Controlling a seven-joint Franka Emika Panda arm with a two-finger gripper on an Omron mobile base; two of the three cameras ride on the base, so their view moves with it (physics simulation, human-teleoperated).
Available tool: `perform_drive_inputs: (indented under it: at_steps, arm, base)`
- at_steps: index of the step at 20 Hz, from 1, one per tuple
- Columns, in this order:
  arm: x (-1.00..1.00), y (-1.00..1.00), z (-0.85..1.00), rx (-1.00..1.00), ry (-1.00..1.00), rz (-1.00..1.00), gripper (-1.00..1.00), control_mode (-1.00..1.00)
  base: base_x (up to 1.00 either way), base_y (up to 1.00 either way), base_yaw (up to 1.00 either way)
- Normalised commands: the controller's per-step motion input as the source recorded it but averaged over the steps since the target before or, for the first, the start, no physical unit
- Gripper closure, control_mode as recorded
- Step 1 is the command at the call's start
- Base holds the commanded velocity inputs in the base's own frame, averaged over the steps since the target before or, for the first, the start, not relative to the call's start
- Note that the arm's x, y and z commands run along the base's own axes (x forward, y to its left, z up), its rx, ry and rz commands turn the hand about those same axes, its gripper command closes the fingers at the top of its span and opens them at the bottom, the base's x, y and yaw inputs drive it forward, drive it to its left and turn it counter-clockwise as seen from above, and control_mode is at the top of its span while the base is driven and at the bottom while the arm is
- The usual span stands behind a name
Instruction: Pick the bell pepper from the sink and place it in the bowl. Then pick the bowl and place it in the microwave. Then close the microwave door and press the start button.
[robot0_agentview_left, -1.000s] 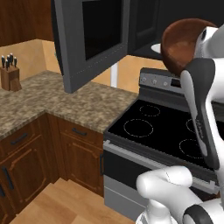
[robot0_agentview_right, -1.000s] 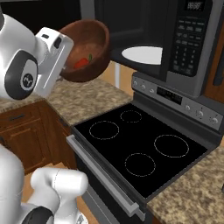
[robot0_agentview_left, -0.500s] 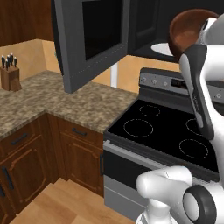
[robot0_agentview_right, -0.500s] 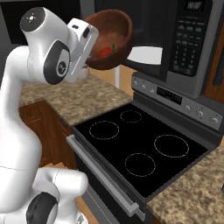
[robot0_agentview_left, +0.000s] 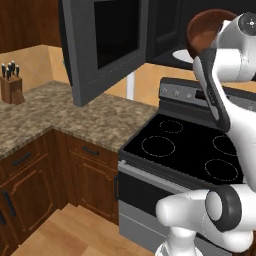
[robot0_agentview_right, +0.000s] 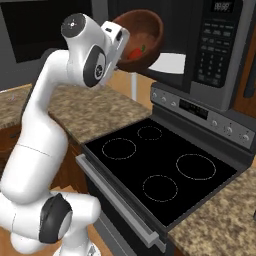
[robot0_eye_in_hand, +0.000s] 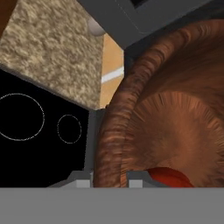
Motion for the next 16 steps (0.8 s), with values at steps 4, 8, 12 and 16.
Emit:
perform_drive_inputs:
  at_steps: [4, 8, 12, 16]
  arm:
    - [0.98, -0.34, 0.0, 0.0, 0.04, 0.0, 1.0, -1.0]
    - [0.91, -0.49, 0.0, 0.01, 0.04, 0.0, 1.0, -1.0]
    - [0.86, -0.42, -0.02, 0.01, 0.07, 0.0, 1.0, -1.0]
    - [0.79, -0.44, -0.12, 0.01, 0.01, 0.01, 1.0, -1.0]
  base:
    - [0.0, 0.0, 0.0]
    - [0.0, 0.0, 0.0]
    - [0.0, 0.0, 0.0]
    - [0.0, 0.0, 0.0]
